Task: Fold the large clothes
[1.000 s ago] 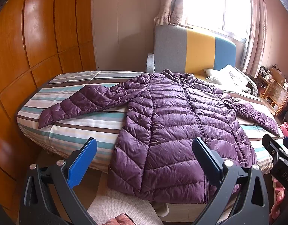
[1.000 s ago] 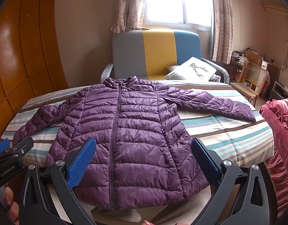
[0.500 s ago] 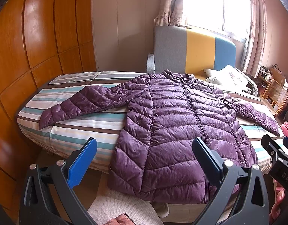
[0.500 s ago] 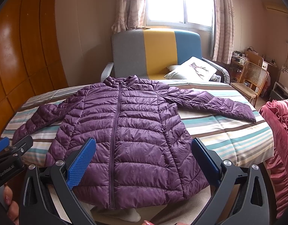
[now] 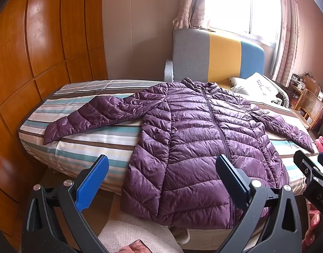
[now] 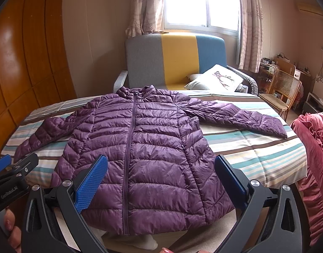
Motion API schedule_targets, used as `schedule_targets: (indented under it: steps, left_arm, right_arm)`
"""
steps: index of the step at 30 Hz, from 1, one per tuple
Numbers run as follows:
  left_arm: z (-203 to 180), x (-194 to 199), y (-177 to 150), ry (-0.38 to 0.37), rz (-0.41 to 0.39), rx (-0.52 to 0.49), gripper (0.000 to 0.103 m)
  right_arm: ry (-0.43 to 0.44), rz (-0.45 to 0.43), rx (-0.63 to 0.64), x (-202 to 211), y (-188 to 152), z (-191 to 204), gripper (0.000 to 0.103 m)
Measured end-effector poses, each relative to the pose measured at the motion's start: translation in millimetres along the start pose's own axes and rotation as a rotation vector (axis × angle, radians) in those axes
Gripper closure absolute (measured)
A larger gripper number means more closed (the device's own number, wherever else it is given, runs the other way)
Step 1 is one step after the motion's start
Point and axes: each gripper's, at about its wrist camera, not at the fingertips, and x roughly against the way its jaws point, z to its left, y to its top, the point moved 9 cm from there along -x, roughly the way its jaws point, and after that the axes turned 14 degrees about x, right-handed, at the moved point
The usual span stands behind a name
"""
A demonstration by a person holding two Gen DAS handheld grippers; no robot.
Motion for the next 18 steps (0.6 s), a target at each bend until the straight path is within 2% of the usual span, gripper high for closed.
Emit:
schedule_targets:
  steps: [8, 11, 15, 18]
  left_arm:
    - [1, -3, 2, -0.016, -0.046, -0.002, 0.002]
    - [5, -15, 3, -0.031, -0.031, 0.019, 0.002]
    - [14, -42, 6, 0.038, -0.002, 0.023, 0.002]
    - [13, -67, 12, 0.099, -0.008, -0.022, 0.002]
  right_arm:
    - [0.005, 0.009, 0.007, -9, -2, -4, 0.003]
    - [0.014, 0.001, -0.002, -18, -1, -12, 0.003]
    - [0.042, -0.015, -0.043, -39, -1, -31, 0.003]
    - [-0.008, 0.004, -0.074, -57, -4, -54, 0.003]
